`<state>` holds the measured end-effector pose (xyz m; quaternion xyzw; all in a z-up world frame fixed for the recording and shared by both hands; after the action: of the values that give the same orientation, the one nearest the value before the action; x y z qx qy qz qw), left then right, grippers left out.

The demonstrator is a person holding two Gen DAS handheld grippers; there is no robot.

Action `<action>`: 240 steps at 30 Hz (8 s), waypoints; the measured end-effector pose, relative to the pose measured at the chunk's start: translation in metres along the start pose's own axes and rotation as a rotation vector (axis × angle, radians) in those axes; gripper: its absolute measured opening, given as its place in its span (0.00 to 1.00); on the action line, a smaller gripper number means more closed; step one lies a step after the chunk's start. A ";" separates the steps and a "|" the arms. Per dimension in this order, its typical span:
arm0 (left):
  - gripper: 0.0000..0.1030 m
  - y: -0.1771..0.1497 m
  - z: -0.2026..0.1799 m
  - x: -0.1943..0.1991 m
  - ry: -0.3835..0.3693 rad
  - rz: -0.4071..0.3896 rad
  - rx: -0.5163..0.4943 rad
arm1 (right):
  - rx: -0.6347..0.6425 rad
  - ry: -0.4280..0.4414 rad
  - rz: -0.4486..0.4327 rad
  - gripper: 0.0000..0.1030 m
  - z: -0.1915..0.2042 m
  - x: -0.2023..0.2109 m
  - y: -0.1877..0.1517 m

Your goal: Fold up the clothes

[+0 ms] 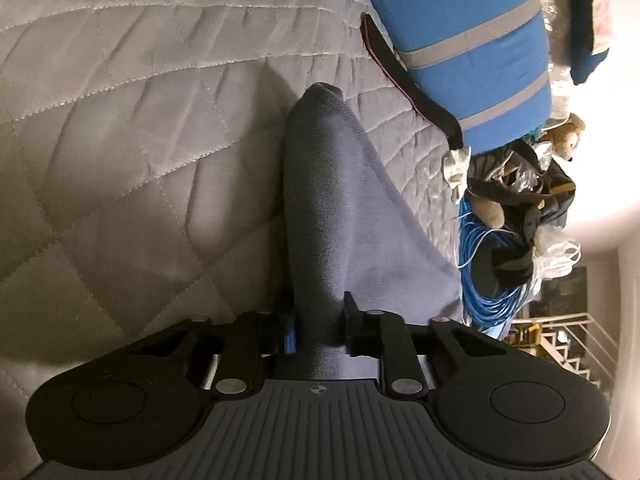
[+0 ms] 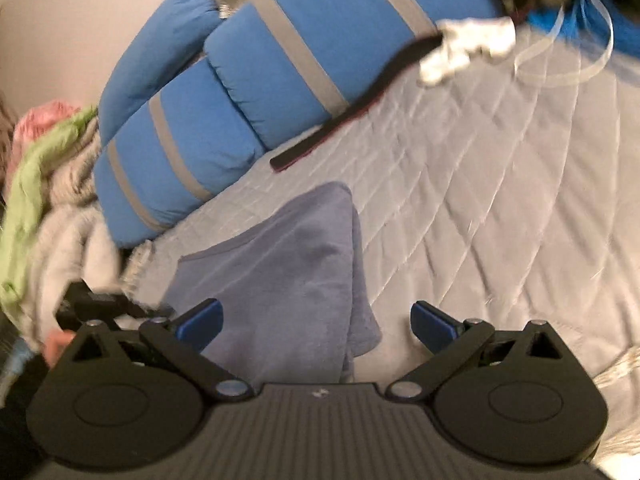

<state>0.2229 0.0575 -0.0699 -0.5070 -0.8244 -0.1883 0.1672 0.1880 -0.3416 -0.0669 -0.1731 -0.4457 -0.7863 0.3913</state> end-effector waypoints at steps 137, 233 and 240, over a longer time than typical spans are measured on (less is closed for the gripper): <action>0.20 0.029 0.067 0.077 -0.094 0.052 0.029 | 0.045 0.333 0.505 1.00 0.079 -0.117 0.017; 0.21 0.212 0.086 0.032 -0.311 -0.027 -0.066 | 0.038 0.596 0.443 0.16 0.105 -0.311 0.132; 0.33 0.208 0.082 0.038 -0.391 -0.062 -0.109 | -0.015 0.682 0.440 0.56 0.103 -0.308 0.135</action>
<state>0.3869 0.2124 -0.0945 -0.5164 -0.8449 -0.1361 -0.0296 0.4796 -0.1534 -0.1262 0.0034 -0.2367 -0.6993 0.6745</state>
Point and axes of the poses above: each gripper's, at about its wrist camera, not at the fingertips, and x roughly against the way its jaws point, z to its left, y to its top, the point moved 6 cm from there along -x, roughly the way its jaws point, and after that the axes turned 12 degrees about -y, right-handed, at the moved point
